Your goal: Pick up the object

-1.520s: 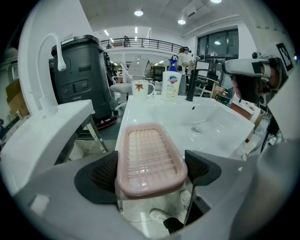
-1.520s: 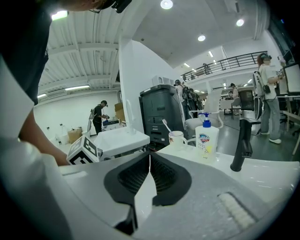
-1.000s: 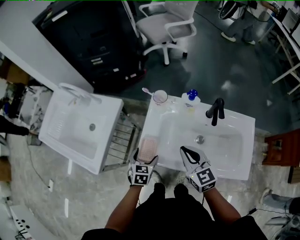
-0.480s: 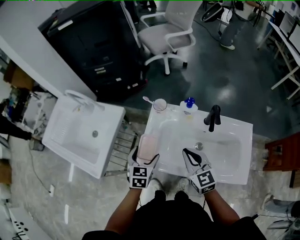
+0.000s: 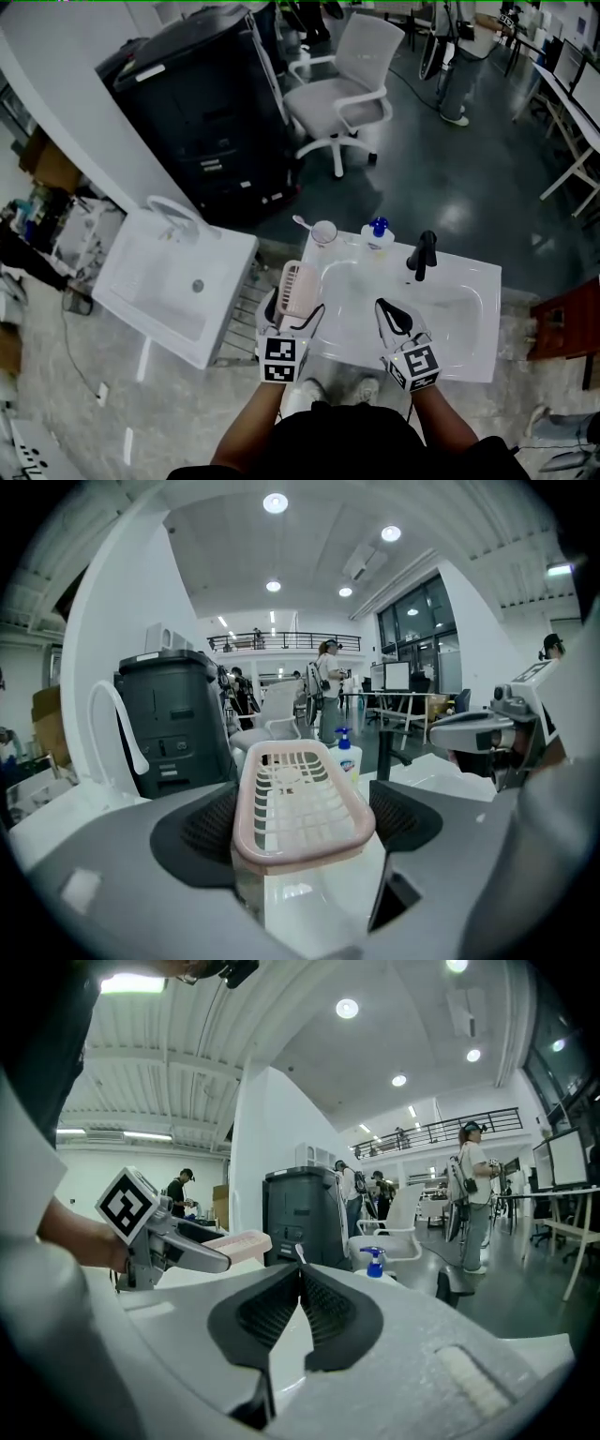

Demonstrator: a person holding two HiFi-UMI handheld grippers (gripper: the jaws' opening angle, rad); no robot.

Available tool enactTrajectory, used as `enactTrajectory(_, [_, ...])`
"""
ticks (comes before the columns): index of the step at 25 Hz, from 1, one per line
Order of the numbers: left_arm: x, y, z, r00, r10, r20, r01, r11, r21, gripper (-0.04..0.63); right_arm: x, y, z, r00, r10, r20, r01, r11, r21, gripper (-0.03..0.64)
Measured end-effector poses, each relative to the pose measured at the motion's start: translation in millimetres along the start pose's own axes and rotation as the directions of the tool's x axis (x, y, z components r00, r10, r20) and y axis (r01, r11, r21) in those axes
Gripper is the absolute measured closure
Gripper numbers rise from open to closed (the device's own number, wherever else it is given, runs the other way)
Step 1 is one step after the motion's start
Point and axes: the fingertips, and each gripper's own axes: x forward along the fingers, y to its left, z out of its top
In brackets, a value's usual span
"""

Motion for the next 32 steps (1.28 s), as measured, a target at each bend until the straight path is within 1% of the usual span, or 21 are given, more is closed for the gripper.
enactTrajectory(8, [-16.2, -1.6, 50.4, 0.991, 0.000, 0.136, -0.002, 1.000, 0.017, 0.132, -4.3, -7.1, 37.4, 0.996, -0.011, 0.093, 0.013, 1.000, -0.017, 0.611])
enactTrajectory(14, [-22.7, -2.8, 70.5, 0.980, -0.006, 0.197, 0.001, 1.000, 0.028, 0.132, -5.4, -14.9, 60.8, 0.987, -0.024, 0.158, 0.031, 0.998, -0.047, 0.614])
enactTrajectory(24, [-27.8, -3.7, 73.8, 0.976, -0.006, 0.219, -0.003, 0.999, 0.038, 0.132, -8.2, -7.1, 78.1, 0.981, -0.002, 0.196, 0.021, 0.995, -0.096, 0.615])
enactTrajectory(29, [-29.7, -4.8, 70.7, 0.977, -0.010, 0.213, 0.003, 1.000, 0.031, 0.132, -7.1, -2.0, 69.1, 0.988, 0.007, 0.157, 0.011, 0.993, -0.114, 0.615])
enactTrajectory(32, [-29.3, -4.6, 69.9, 0.977, -0.015, 0.213, 0.007, 0.999, 0.034, 0.132, -9.5, 0.7, 63.4, 0.990, 0.000, 0.145, 0.019, 0.991, -0.130, 0.615])
